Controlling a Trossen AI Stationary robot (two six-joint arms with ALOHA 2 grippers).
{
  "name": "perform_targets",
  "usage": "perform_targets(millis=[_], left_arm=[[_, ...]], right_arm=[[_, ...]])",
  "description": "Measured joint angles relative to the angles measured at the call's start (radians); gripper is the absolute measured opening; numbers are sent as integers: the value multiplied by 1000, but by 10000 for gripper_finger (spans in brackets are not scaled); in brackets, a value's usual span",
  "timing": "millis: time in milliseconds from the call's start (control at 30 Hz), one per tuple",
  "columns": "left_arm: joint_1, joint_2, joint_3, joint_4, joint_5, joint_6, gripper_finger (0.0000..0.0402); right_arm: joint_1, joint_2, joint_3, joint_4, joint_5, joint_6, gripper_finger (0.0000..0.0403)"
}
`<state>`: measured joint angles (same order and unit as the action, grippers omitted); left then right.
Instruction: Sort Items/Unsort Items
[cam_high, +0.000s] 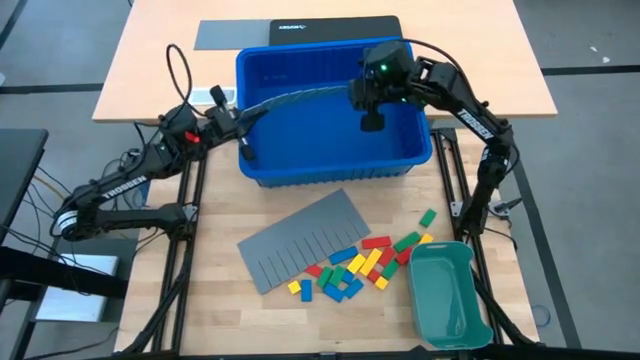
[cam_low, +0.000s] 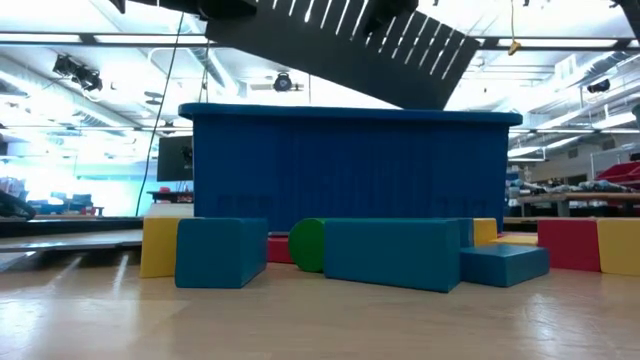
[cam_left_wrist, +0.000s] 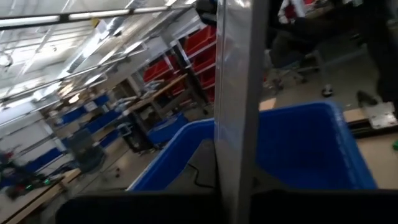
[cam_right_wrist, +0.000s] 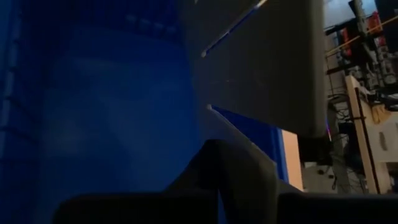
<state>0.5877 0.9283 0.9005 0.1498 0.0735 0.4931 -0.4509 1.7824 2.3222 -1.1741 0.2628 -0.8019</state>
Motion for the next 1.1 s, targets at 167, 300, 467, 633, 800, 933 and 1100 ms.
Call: perform_targets(millis=[167, 300, 467, 633, 800, 933, 1100], left_arm=[[-1, 2, 0, -14, -85, -3, 29], [0, 2, 0, -40, -187, 7, 61], [2, 0, 0, -141, -363, 49, 95], [2, -6, -1, -225, -524, 51, 114], [3, -35, -2, -270, -524, 52, 118], [2, -56, -2, -273, -517, 48, 118], [2, -67, -2, -274, -514, 46, 118]], right_arm=[[-41, 9, -1, 0, -45, -22, 4], [-74, 13, -1, -16, -49, -18, 3], [-88, 9, -1, -69, -44, -13, 2], [-98, -1, 2, -99, -43, 14, 1], [-84, -15, 1, -125, -54, 34, 1], [-65, -31, 14, -132, -49, 36, 0], [-38, -41, 32, -131, -55, 31, 0]])
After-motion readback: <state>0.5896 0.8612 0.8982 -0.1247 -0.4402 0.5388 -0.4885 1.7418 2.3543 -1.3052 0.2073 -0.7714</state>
